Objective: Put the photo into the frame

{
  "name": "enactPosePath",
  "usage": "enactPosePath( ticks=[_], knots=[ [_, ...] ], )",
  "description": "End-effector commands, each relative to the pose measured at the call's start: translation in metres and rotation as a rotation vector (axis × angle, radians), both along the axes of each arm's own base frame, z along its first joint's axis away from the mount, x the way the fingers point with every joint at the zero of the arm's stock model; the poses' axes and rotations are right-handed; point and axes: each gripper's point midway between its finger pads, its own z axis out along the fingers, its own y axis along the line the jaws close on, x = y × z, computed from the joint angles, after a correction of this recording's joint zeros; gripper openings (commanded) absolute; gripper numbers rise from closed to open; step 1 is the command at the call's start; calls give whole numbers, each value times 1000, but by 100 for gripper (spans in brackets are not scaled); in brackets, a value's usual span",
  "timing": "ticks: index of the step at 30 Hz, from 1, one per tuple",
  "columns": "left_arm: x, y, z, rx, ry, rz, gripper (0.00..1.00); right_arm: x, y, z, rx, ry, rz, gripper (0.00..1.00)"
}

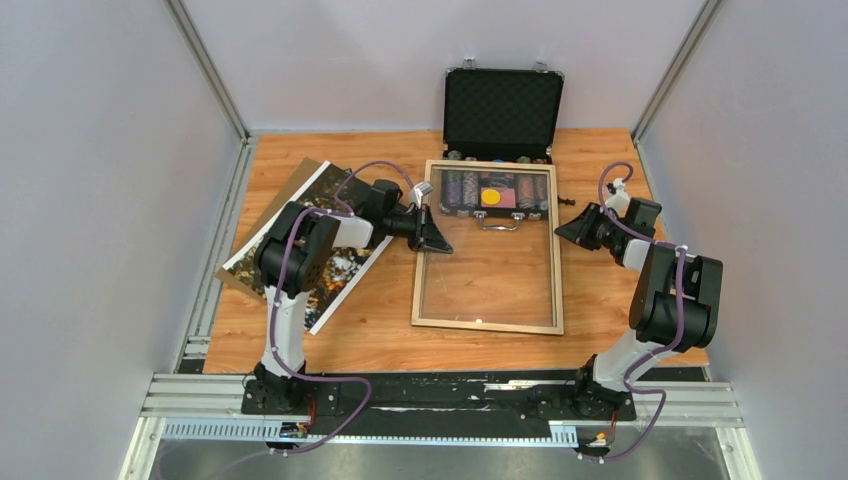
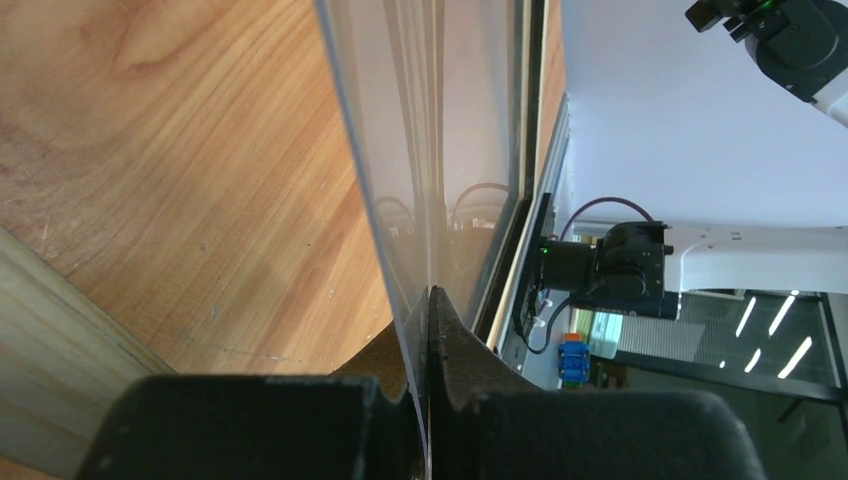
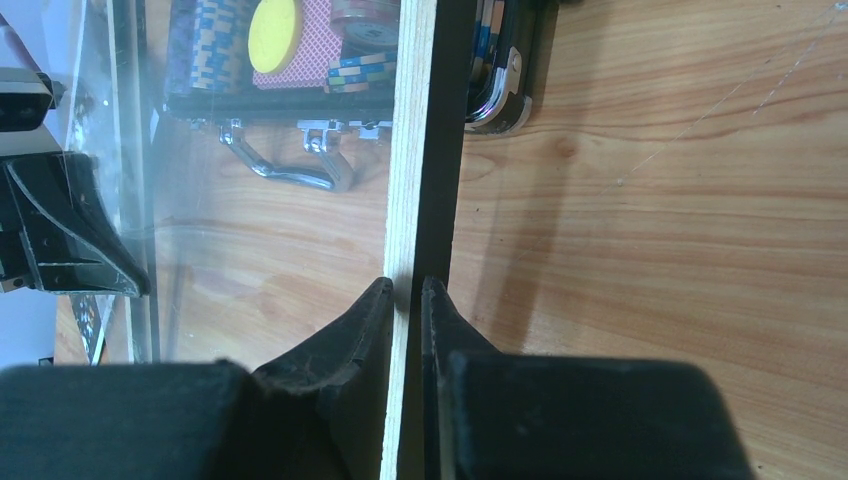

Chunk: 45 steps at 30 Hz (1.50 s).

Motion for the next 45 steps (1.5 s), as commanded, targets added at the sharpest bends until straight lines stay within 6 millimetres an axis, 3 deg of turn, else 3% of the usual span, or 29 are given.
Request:
enactPosePath(
  ticks=[1, 26, 45],
  knots=[
    [3, -13, 28, -28, -134, -39, 0, 7, 4, 10, -17, -45, 37, 14],
    [5, -11, 30, -24, -130, 17, 0, 7, 5, 10, -20, -45, 40, 15],
    [7, -9, 19, 21, -117, 30, 0, 7, 4, 6, -22, -33, 33, 32]
  ],
)
